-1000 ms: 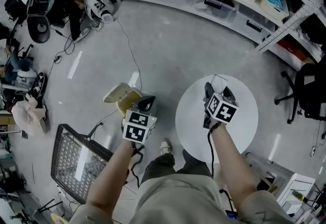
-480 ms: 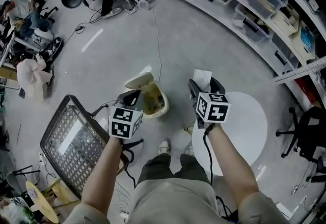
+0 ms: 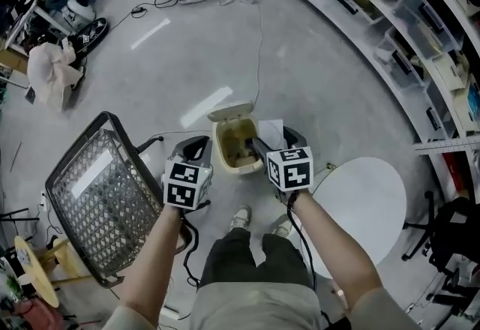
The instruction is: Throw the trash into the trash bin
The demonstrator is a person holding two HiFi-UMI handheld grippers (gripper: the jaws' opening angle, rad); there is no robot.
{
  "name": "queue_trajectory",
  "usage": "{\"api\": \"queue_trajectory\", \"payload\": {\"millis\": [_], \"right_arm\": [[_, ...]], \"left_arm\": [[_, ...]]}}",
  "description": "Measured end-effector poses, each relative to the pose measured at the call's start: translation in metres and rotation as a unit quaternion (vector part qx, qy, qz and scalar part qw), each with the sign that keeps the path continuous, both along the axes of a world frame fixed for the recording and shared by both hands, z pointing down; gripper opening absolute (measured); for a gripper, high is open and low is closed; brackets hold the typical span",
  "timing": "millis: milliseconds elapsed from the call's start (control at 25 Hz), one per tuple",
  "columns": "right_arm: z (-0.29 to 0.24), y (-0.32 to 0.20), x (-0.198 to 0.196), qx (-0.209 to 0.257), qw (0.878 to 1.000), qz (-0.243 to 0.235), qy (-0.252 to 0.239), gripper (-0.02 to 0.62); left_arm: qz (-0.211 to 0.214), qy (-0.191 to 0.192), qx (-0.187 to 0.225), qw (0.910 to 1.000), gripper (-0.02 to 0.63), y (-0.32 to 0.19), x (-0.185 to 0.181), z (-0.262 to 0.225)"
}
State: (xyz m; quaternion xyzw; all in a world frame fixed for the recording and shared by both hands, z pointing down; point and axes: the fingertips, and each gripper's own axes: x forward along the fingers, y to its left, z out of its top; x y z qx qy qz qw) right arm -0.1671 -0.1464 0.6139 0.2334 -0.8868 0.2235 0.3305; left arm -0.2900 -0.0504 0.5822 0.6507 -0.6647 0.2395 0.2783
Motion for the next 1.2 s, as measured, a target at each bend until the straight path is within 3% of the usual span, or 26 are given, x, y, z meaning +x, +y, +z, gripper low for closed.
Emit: {"api": "queue_trajectory", "payload": {"millis": [400,640,960,1200], "right_arm": [[0.153,0.030,-0.030,-0.032,0.994,-0.054,0.087,0.344],[0.222,0.035,-0.031,-0.069,0.991,-0.046,0.104,0.344],[0.271,0.033,-0.034,-0.077,0.990,-0.049,0.110,0.362],[0.261,0.031,-0.024,-0.080,0.990,-0.045,0.105,0.373]], "left_arm": [[-0.036,0.043,-0.053,0.9970,0.002,0.037,-0.019,0.123],[-0.057,0.077,-0.084,0.9919,0.002,0.046,-0.011,0.189],[-0.066,0.087,-0.114,0.9874,0.002,0.057,-0.001,0.222],[-0.061,0.091,-0.110,0.9878,0.002,0.060,0.006,0.219]]}}
